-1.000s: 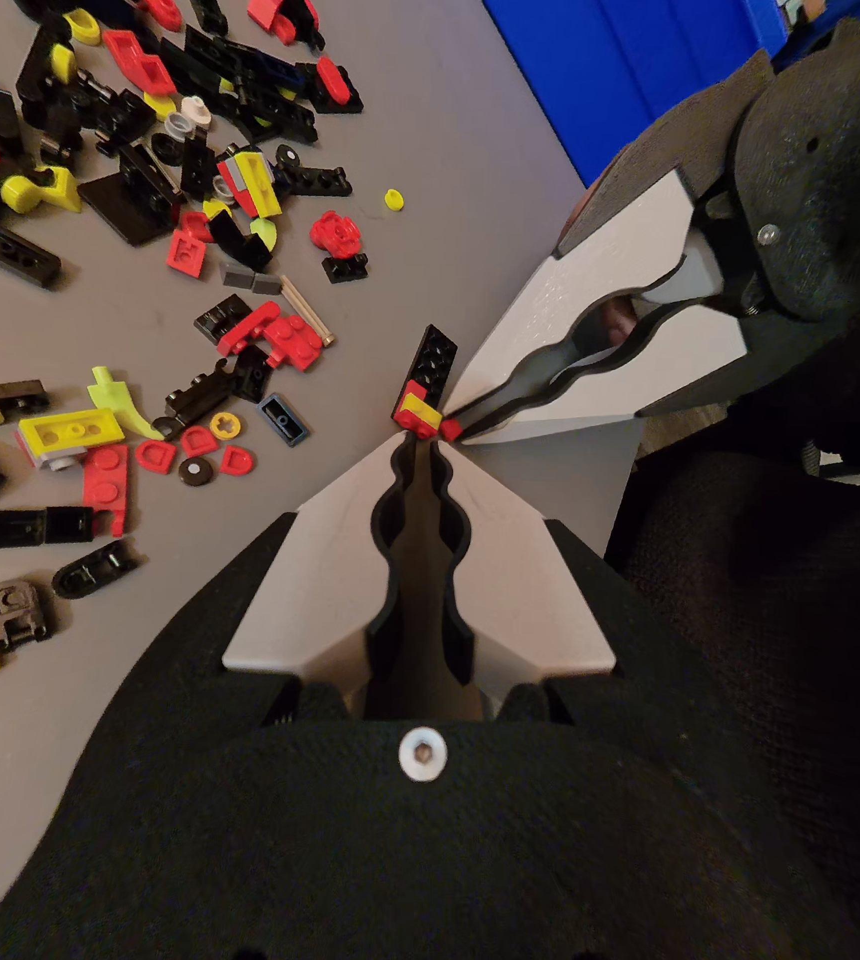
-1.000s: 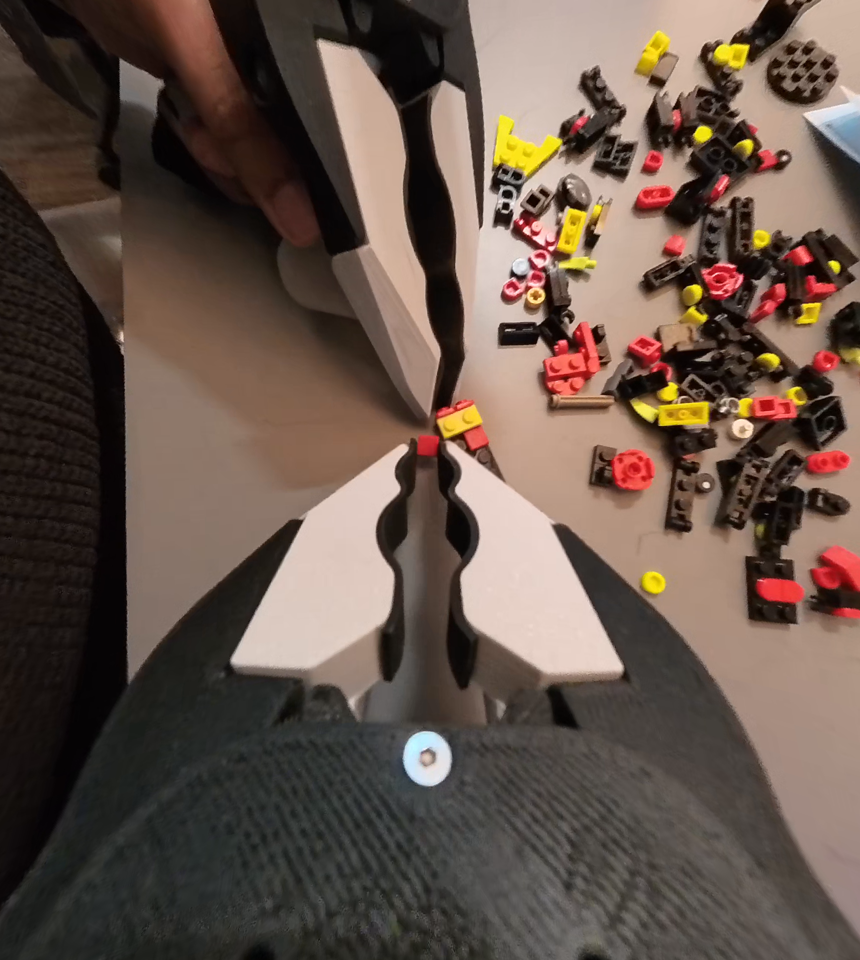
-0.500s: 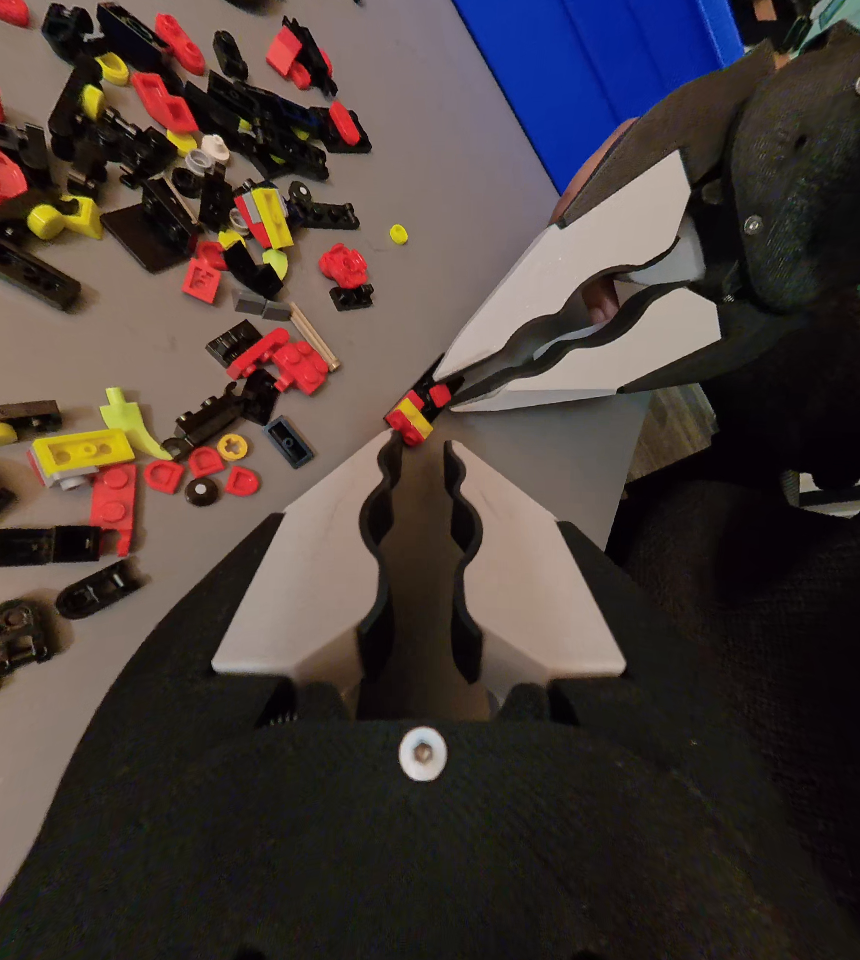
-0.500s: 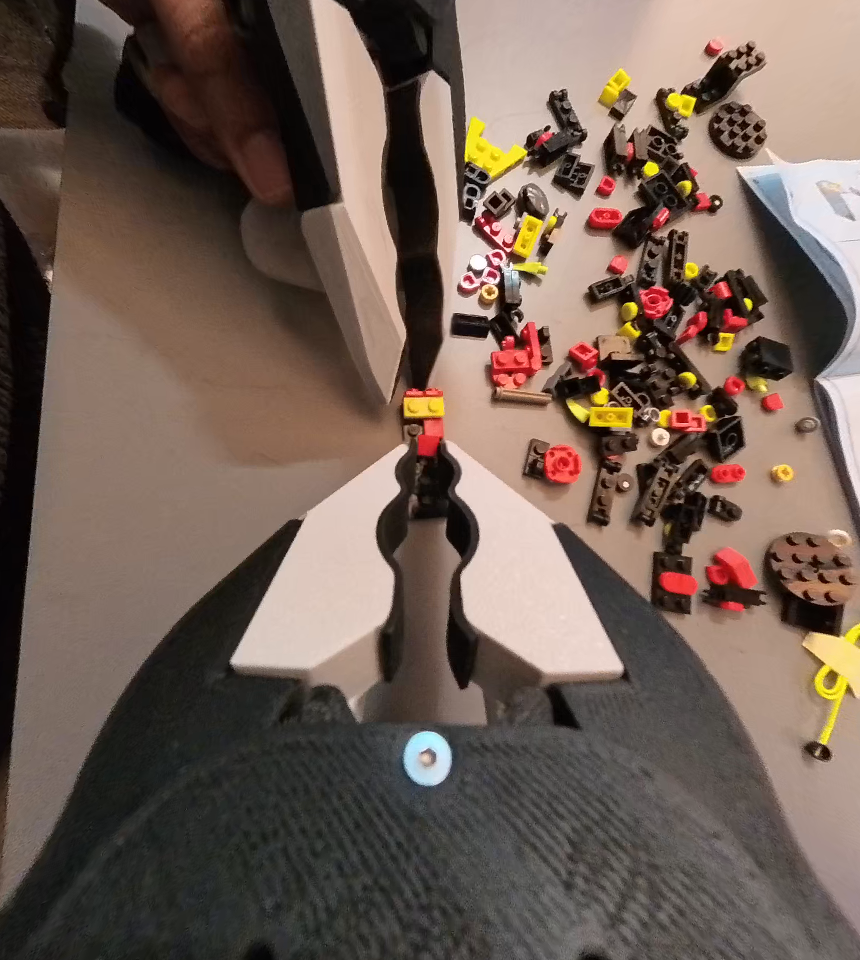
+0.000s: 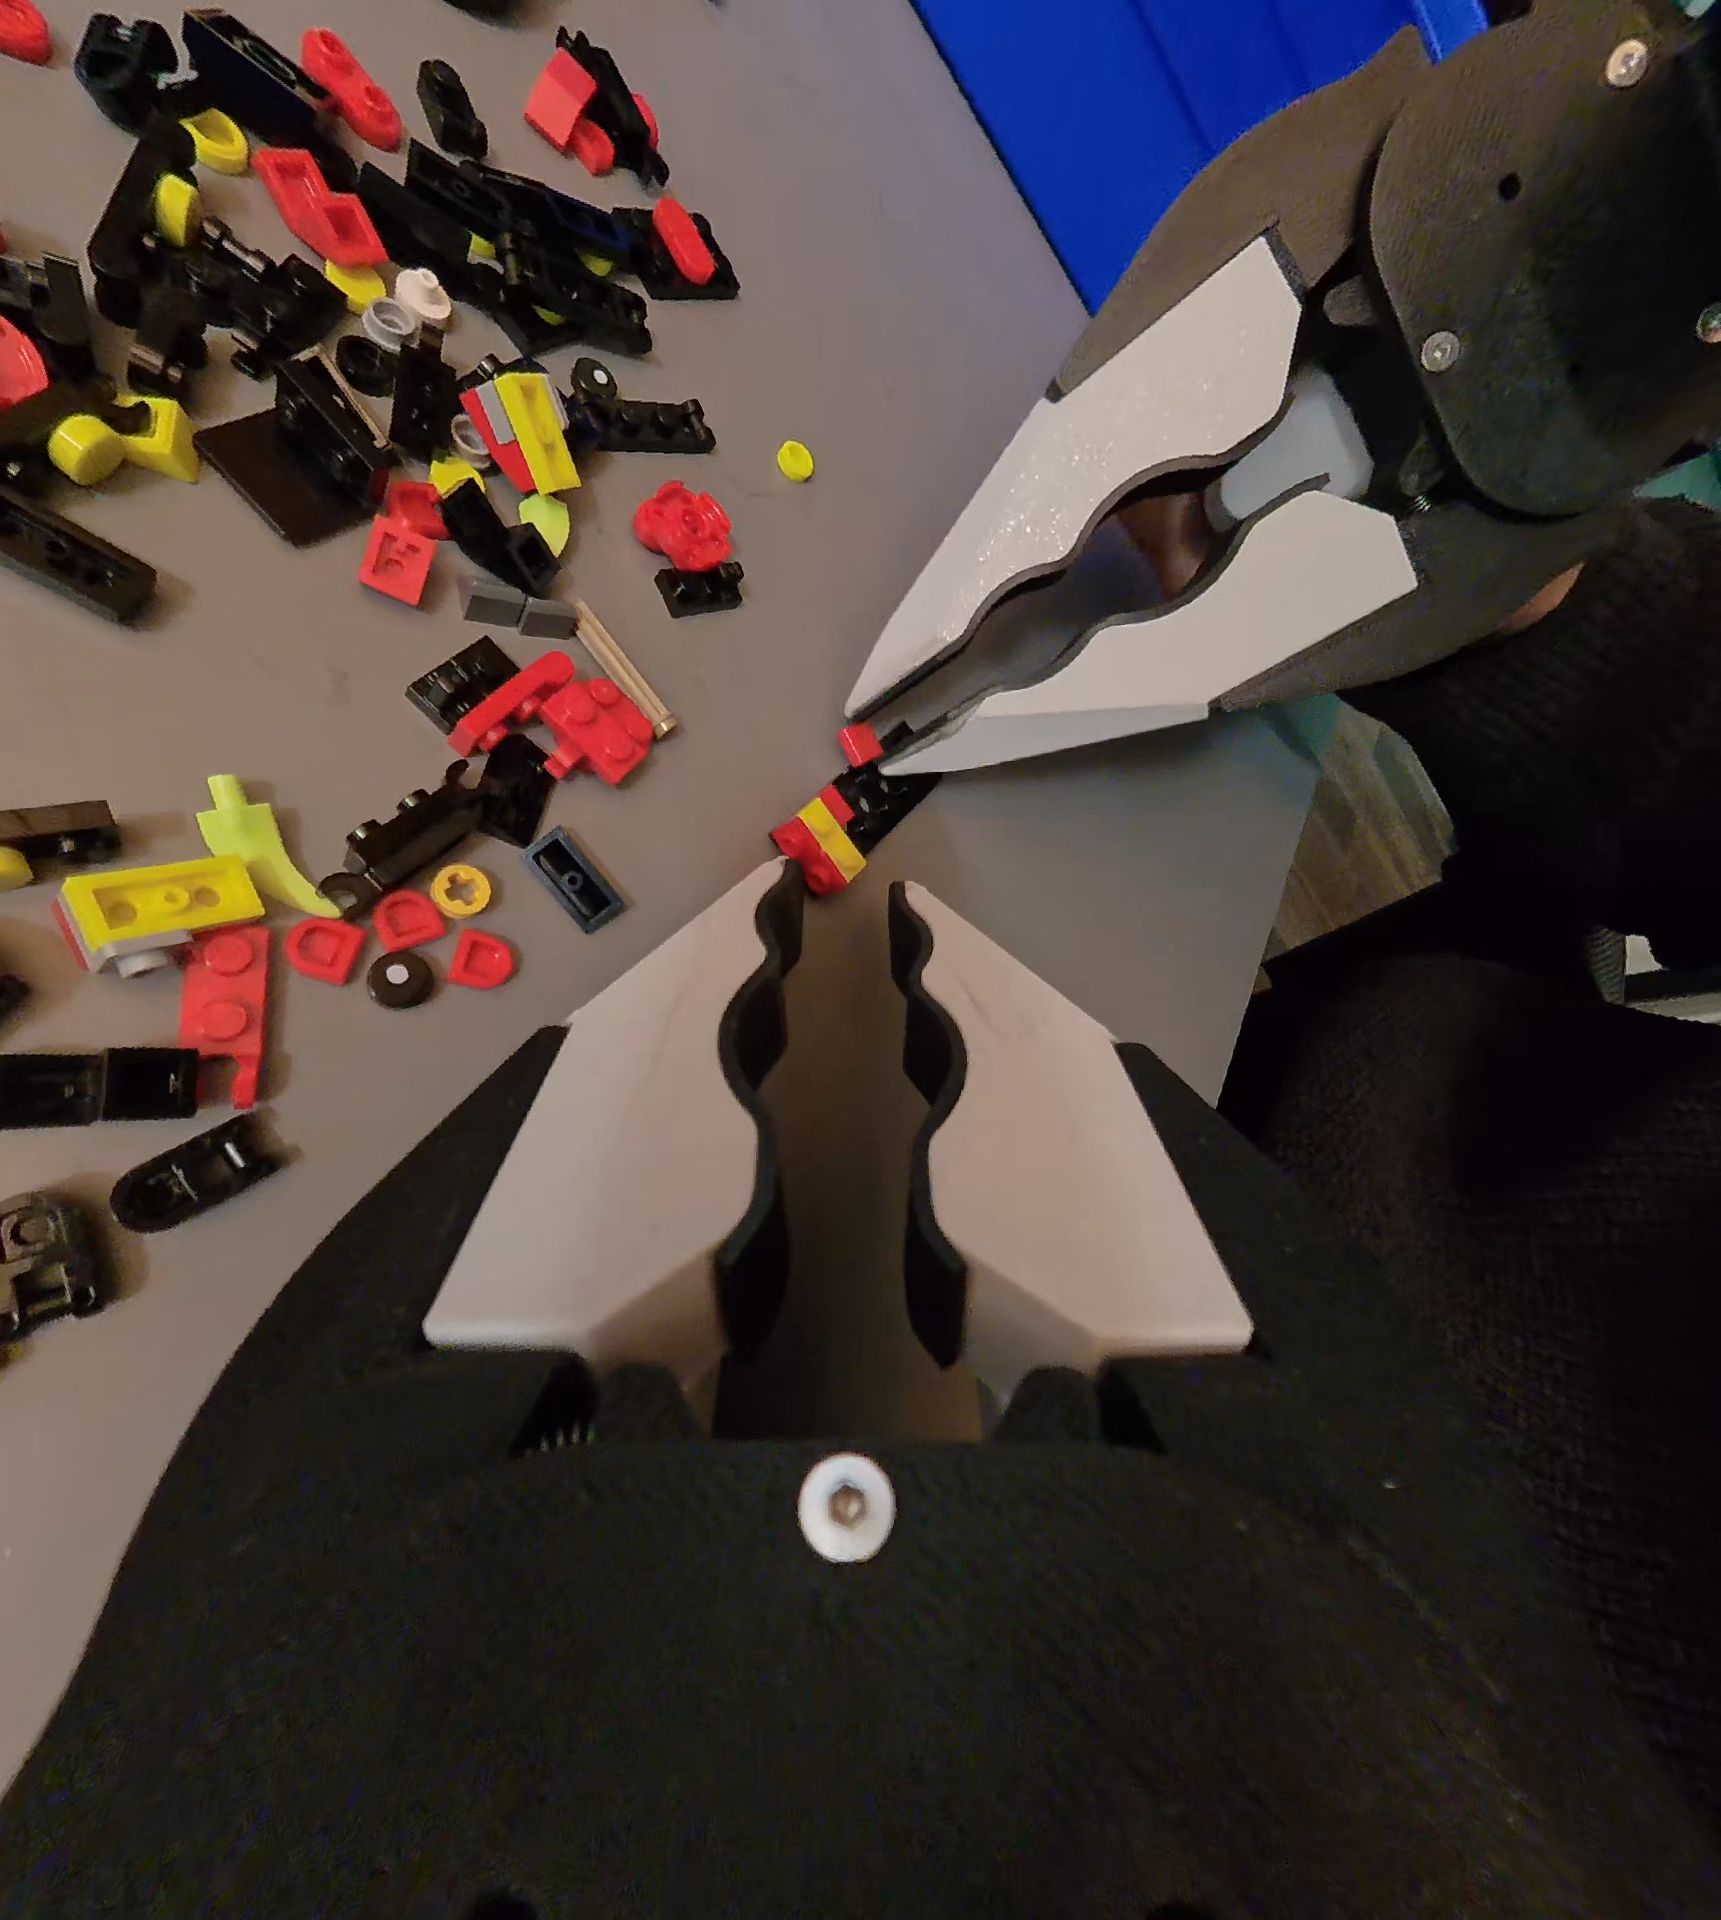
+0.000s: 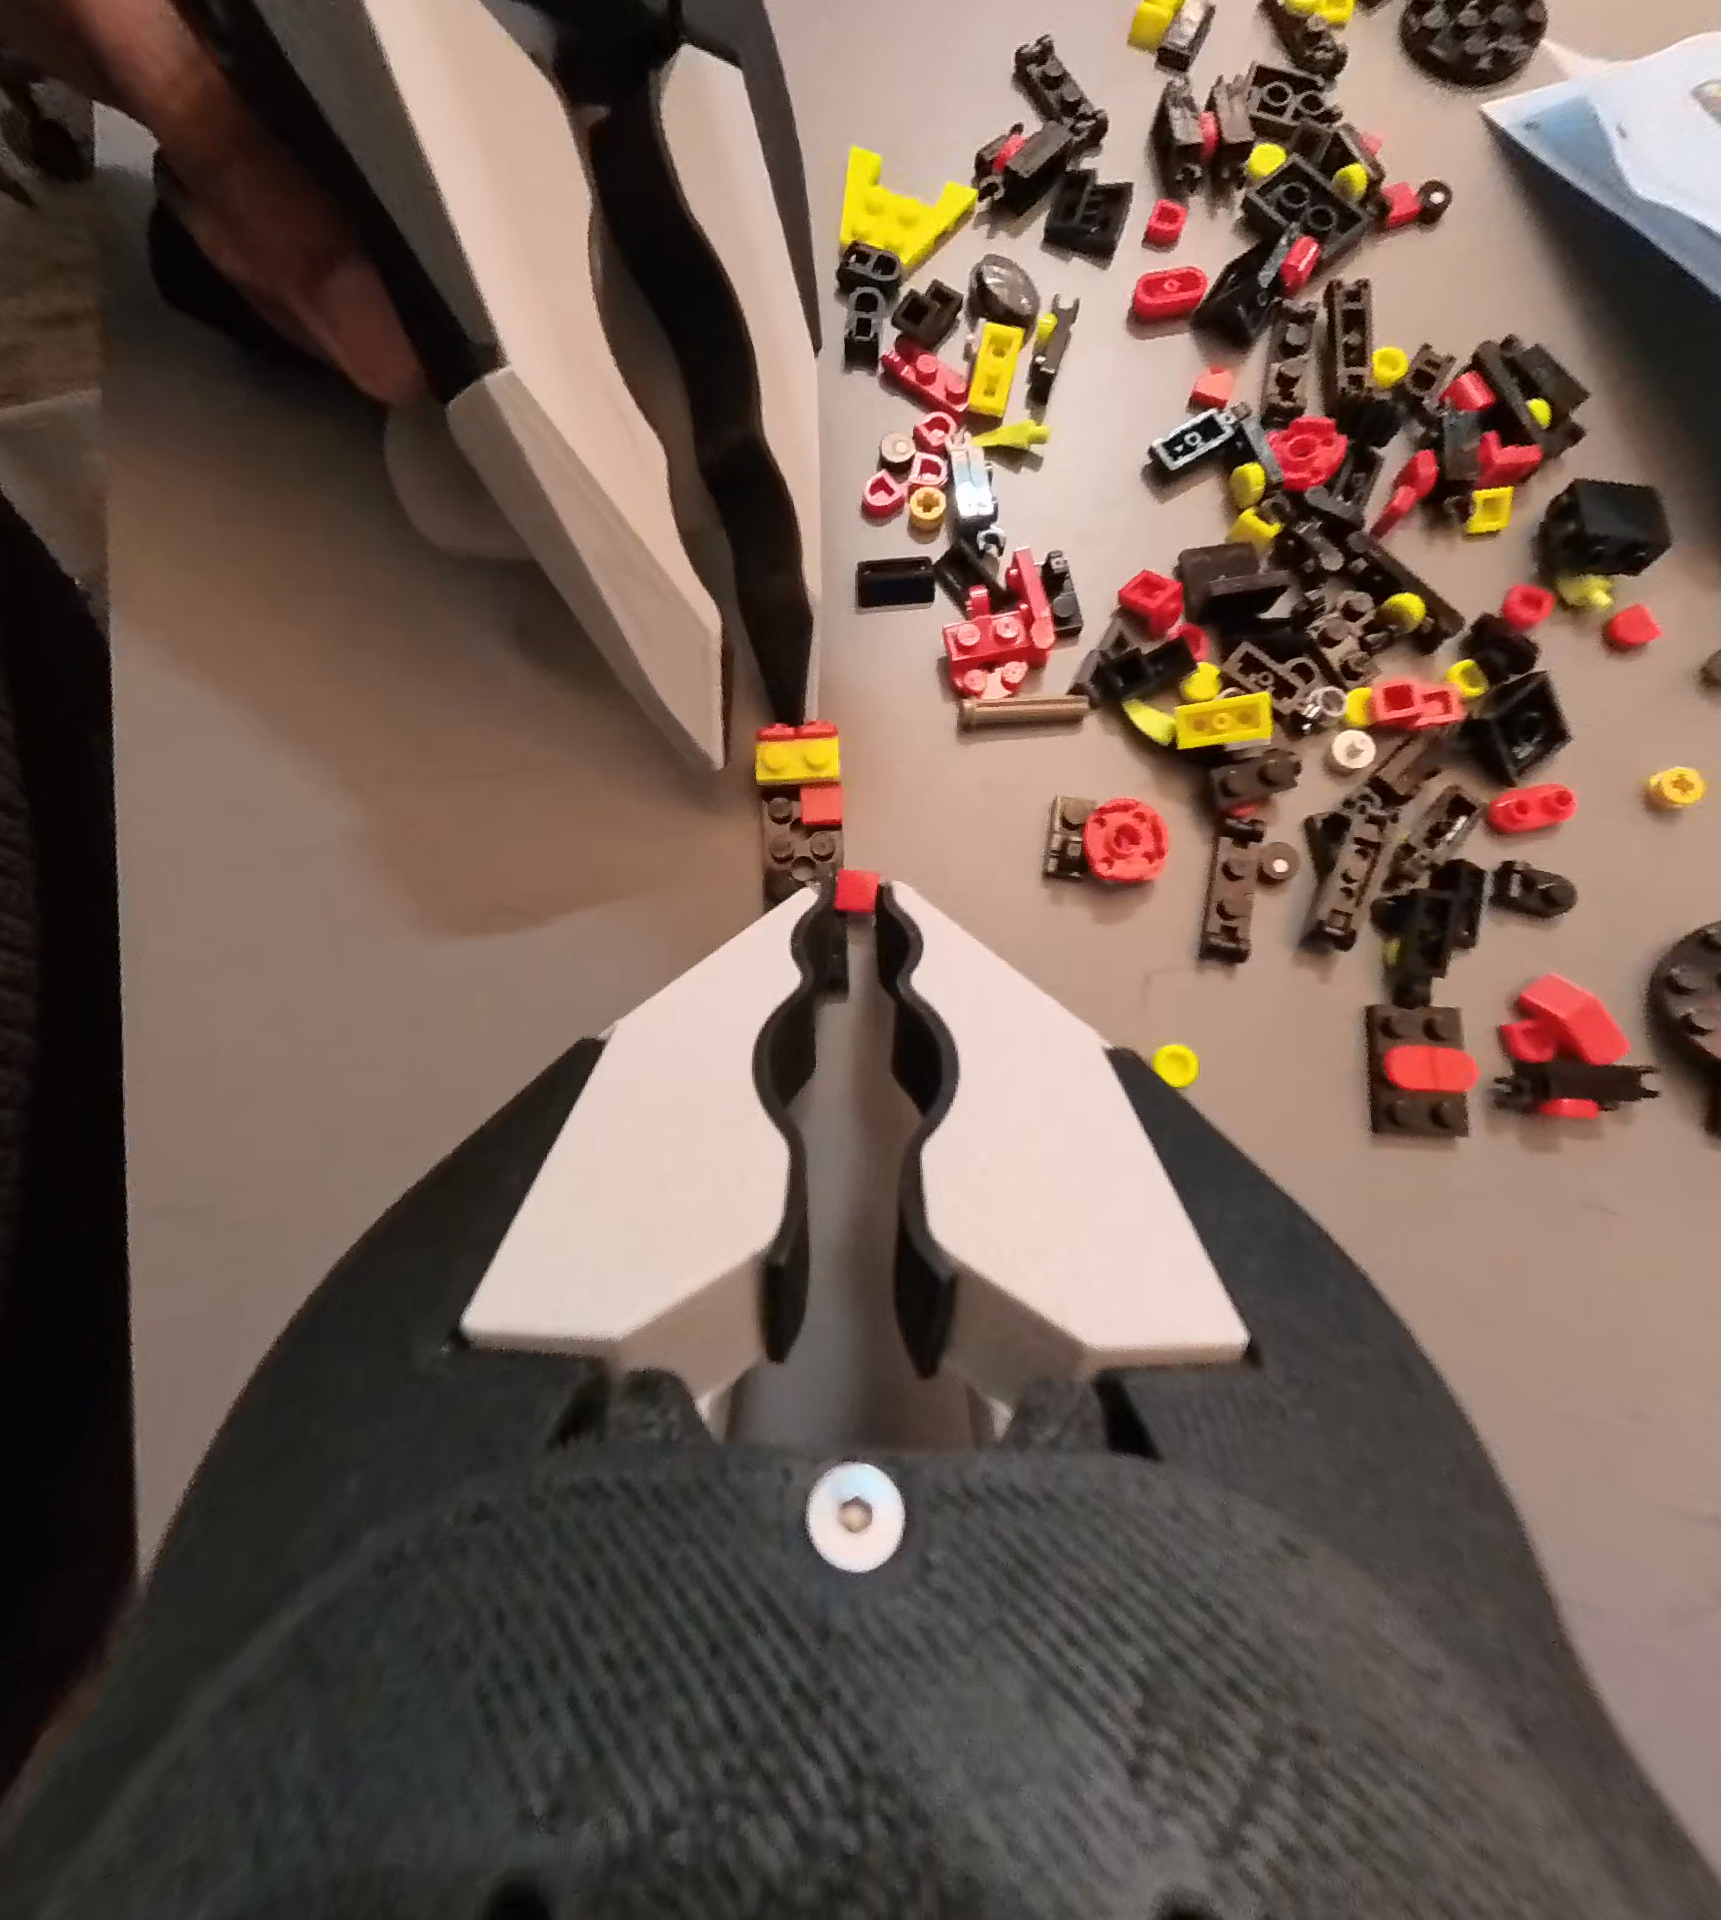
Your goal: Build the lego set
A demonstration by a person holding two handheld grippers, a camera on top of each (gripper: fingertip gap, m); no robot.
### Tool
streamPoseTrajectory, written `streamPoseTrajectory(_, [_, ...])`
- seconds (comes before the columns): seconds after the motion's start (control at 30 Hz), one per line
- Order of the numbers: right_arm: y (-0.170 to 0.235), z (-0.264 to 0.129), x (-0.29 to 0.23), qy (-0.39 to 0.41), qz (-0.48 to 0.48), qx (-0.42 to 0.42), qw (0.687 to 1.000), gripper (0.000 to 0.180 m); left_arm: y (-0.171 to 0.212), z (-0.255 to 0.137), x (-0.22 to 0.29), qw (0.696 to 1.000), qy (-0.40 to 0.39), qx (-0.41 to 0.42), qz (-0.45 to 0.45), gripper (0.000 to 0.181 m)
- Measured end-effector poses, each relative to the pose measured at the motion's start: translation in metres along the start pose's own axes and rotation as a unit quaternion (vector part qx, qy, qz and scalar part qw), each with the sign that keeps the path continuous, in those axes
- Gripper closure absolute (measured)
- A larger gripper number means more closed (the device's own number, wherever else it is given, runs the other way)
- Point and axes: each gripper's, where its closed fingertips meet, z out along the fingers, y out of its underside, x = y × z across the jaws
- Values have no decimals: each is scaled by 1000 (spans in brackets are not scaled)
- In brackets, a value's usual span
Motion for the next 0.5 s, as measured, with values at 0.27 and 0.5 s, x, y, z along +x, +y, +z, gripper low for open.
streamPoseTrajectory(0.27, [-3, -2, -4, -5, 1, 8, 1000, 174, 1, -1, 0, 1000, 1, -1, -3, 167])
streamPoseTrajectory(0.5, [-13, -2, -13, -16, -3, 31, 999, 174, 0, 0, 0, 1000, 4, -1, -8, 167])
